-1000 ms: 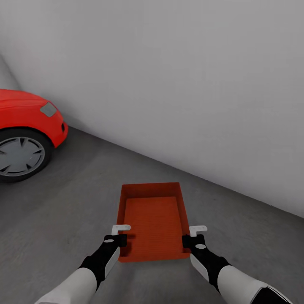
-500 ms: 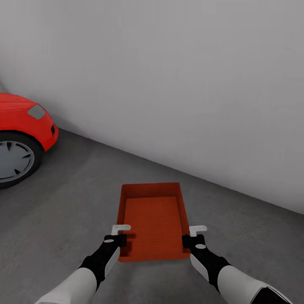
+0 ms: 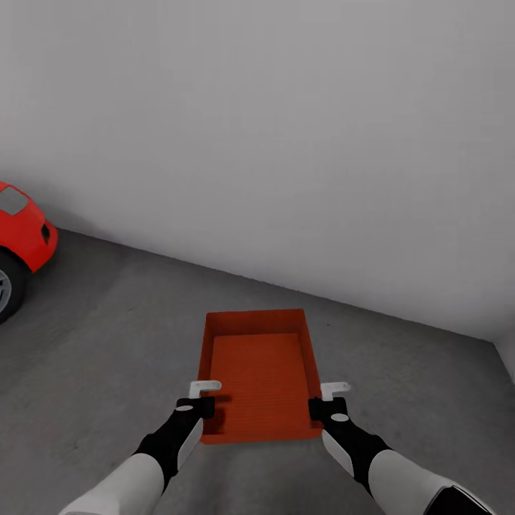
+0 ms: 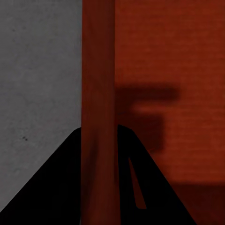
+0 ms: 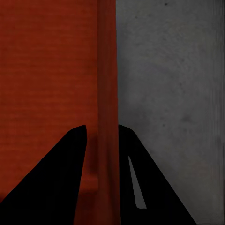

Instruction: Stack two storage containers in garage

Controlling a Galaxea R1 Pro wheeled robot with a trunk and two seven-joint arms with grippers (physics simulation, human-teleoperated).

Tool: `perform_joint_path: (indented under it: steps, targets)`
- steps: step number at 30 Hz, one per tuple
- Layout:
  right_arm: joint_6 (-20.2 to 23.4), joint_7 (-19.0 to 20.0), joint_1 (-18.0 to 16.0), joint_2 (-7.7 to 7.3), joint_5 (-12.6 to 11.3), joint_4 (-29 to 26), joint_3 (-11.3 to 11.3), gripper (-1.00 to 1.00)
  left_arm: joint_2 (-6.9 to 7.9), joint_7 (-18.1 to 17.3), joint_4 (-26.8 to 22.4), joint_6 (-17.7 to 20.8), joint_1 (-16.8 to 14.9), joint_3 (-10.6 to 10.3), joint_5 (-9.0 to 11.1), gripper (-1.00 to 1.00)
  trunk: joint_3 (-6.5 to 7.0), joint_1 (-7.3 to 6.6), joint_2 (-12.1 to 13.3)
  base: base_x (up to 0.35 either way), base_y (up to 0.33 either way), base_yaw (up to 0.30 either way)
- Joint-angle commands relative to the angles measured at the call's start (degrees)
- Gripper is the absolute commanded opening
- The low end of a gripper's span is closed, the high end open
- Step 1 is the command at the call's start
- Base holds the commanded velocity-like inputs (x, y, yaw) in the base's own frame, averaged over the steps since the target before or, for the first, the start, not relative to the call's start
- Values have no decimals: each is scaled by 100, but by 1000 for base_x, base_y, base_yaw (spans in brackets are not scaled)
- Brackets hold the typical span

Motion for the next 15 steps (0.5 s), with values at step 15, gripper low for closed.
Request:
perform_joint_path:
  steps: [15]
  targets:
    - [-30, -25, -12, -398, 88, -17, -525, -100, 63, 52, 3, 52, 5, -5, 11, -100, -6, 1, -5, 0, 0, -277]
